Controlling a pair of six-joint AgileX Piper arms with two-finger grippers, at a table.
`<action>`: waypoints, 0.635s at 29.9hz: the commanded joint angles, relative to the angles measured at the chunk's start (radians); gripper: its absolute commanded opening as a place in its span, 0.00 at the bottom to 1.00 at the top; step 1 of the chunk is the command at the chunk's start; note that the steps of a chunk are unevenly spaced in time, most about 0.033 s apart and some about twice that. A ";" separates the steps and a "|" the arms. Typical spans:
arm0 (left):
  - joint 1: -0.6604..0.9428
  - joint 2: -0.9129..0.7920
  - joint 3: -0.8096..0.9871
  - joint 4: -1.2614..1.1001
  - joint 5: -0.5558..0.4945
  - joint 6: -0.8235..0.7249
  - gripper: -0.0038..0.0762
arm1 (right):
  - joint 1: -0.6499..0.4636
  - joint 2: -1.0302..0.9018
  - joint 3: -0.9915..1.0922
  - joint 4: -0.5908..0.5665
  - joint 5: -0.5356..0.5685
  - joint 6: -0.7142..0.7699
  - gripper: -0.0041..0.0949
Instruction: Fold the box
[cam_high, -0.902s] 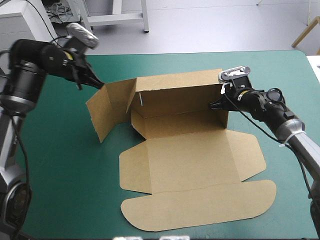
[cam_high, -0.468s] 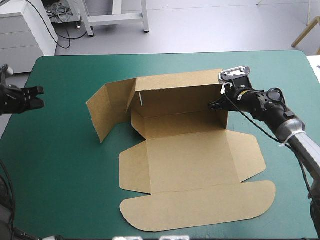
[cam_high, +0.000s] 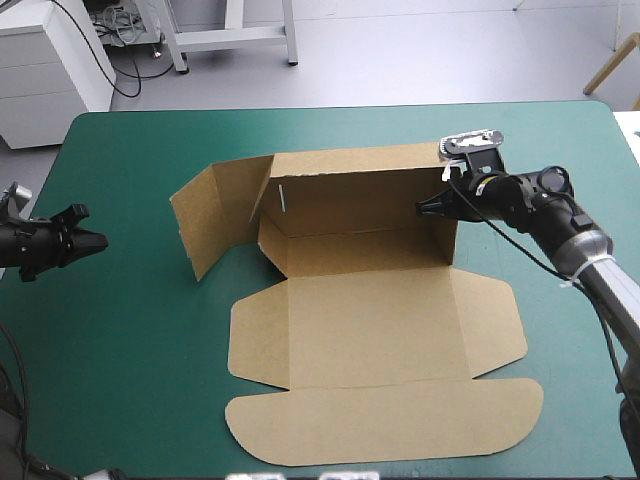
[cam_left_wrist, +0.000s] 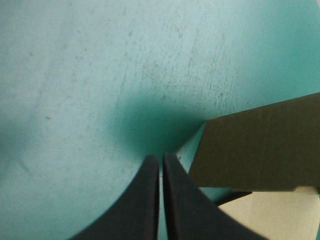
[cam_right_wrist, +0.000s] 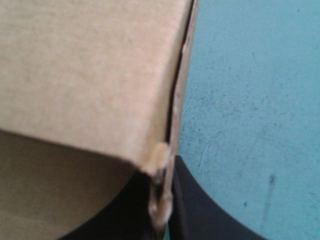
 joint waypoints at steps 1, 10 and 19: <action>0.002 -0.049 -0.022 -0.072 0.003 0.006 0.04 | -0.006 -0.039 -0.130 0.006 0.099 0.018 0.02; 0.002 -0.049 -0.022 -0.072 0.012 0.009 0.04 | -0.006 -0.038 -0.277 0.100 0.428 0.034 0.02; 0.002 -0.049 -0.022 -0.072 0.014 0.009 0.04 | -0.006 -0.034 -0.256 0.118 0.541 0.040 0.02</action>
